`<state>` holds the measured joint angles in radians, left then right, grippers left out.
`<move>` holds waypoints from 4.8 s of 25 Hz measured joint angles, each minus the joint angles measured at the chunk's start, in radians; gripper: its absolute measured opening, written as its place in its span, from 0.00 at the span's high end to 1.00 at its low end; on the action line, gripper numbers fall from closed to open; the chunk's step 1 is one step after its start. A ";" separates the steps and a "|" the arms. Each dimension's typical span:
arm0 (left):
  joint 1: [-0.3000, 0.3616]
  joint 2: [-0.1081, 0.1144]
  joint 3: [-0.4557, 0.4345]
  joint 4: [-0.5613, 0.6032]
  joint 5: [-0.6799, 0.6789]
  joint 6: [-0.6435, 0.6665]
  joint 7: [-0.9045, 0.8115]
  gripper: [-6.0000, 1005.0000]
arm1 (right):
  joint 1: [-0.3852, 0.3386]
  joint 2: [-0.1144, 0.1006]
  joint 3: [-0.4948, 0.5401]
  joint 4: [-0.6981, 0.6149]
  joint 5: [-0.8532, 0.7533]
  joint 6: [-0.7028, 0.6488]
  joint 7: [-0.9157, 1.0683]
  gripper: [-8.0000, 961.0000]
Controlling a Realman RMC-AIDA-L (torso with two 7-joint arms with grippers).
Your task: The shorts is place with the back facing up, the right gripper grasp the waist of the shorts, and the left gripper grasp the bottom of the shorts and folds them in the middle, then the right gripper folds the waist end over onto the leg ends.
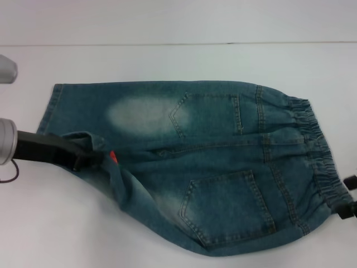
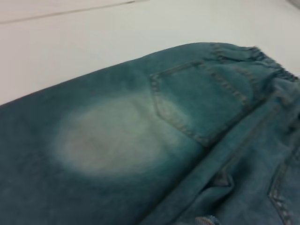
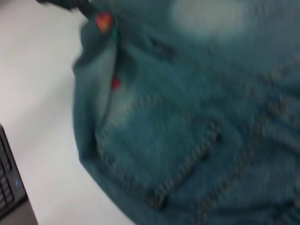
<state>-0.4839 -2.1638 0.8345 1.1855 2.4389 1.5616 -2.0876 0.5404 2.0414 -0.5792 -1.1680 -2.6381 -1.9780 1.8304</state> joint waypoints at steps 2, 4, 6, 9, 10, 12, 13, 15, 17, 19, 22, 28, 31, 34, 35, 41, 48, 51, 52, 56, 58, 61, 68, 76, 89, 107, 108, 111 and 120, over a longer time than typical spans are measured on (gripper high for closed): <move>-0.001 0.000 -0.001 -0.016 -0.017 -0.005 0.030 0.93 | 0.022 0.004 -0.026 -0.001 -0.065 0.003 0.045 0.06; 0.000 0.002 -0.012 -0.034 -0.052 -0.008 0.070 0.93 | 0.043 0.007 -0.043 -0.003 -0.120 0.009 0.086 0.06; 0.001 0.004 -0.021 -0.048 -0.085 -0.007 0.102 0.93 | 0.058 0.008 -0.058 -0.006 -0.160 0.014 0.121 0.06; 0.001 0.005 -0.024 -0.061 -0.101 -0.011 0.127 0.93 | 0.069 0.012 -0.085 -0.011 -0.200 0.031 0.166 0.06; 0.001 0.005 -0.024 -0.064 -0.103 -0.015 0.133 0.93 | 0.070 0.013 -0.096 -0.011 -0.209 0.042 0.180 0.06; -0.001 0.004 -0.023 -0.069 -0.106 -0.019 0.143 0.93 | 0.070 0.015 -0.117 -0.009 -0.222 0.064 0.198 0.06; -0.002 0.004 -0.023 -0.070 -0.109 -0.020 0.147 0.93 | 0.069 0.017 -0.126 -0.005 -0.226 0.072 0.203 0.06; -0.003 0.004 -0.021 -0.070 -0.119 -0.020 0.153 0.93 | 0.067 0.020 -0.136 0.010 -0.228 0.086 0.205 0.06; -0.003 0.004 -0.020 -0.066 -0.131 -0.016 0.159 0.93 | 0.067 0.021 -0.140 0.030 -0.228 0.105 0.205 0.06; -0.002 0.004 -0.020 -0.059 -0.139 -0.013 0.162 0.93 | 0.067 0.021 -0.143 0.052 -0.227 0.125 0.201 0.06; -0.001 0.004 -0.022 -0.051 -0.142 -0.012 0.162 0.93 | 0.066 0.024 -0.143 0.072 -0.221 0.139 0.184 0.06; -0.006 0.005 -0.022 -0.049 -0.143 -0.013 0.163 0.93 | 0.060 0.042 -0.131 0.068 -0.194 0.150 0.121 0.06; -0.008 0.005 -0.019 -0.049 -0.143 -0.015 0.163 0.93 | 0.055 0.043 -0.131 0.065 -0.170 0.152 0.091 0.07; -0.009 0.006 -0.020 -0.049 -0.143 -0.014 0.163 0.93 | 0.051 0.043 -0.125 0.065 -0.165 0.157 0.059 0.07; -0.009 0.006 -0.020 -0.049 -0.143 -0.014 0.163 0.93 | 0.050 0.044 -0.123 0.065 -0.163 0.160 0.048 0.07; -0.011 0.005 -0.019 -0.049 -0.143 -0.018 0.161 0.93 | 0.021 0.043 -0.121 0.071 -0.117 0.169 0.003 0.07; -0.015 0.003 -0.023 -0.050 -0.143 -0.022 0.159 0.93 | -0.006 0.000 -0.110 0.165 -0.064 0.172 -0.033 0.07; -0.017 0.003 -0.022 -0.050 -0.143 -0.020 0.157 0.93 | -0.016 -0.008 -0.101 0.176 -0.062 0.174 -0.052 0.24; -0.019 0.002 -0.022 -0.051 -0.143 -0.019 0.157 0.93 | -0.021 -0.011 -0.096 0.175 -0.061 0.172 -0.058 0.29; -0.021 0.001 -0.023 -0.067 -0.153 -0.024 0.161 0.93 | -0.031 -0.017 -0.065 0.172 -0.060 0.171 -0.088 0.49; -0.021 0.001 -0.024 -0.073 -0.158 -0.026 0.163 0.93 | -0.036 -0.016 -0.048 0.174 -0.059 0.175 -0.109 0.57; -0.018 0.001 -0.024 -0.075 -0.166 -0.030 0.163 0.93 | -0.040 -0.007 -0.010 0.171 -0.055 0.179 -0.151 0.69; -0.015 0.004 -0.056 -0.106 -0.185 -0.073 0.162 0.93 | -0.071 0.021 0.047 0.177 0.051 0.186 -0.261 0.94; -0.014 0.004 -0.070 -0.106 -0.195 -0.126 0.174 0.93 | -0.131 0.032 0.083 0.133 0.200 0.181 -0.286 0.94; -0.017 0.009 -0.087 -0.102 -0.187 -0.320 0.130 0.93 | -0.105 0.001 0.196 0.062 0.328 0.209 -0.118 0.95; -0.008 0.002 -0.086 -0.136 -0.192 -0.454 0.099 0.93 | 0.018 -0.023 0.149 0.210 0.326 0.519 -0.052 0.95; -0.008 0.002 -0.086 -0.136 -0.192 -0.454 0.099 0.93 | 0.020 -0.024 0.139 0.216 0.326 0.534 -0.052 0.95; -0.012 0.002 -0.084 -0.150 -0.193 -0.476 0.091 0.93 | 0.025 -0.024 0.106 0.227 0.326 0.567 -0.052 0.95; -0.019 0.005 -0.084 -0.158 -0.185 -0.504 0.034 0.93 | 0.055 -0.030 0.033 0.280 0.326 0.624 -0.055 0.95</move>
<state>-0.5032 -2.1586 0.7502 1.0275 2.2540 1.0573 -2.0532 0.5949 2.0114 -0.5464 -0.8880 -2.3122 -1.3542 1.7751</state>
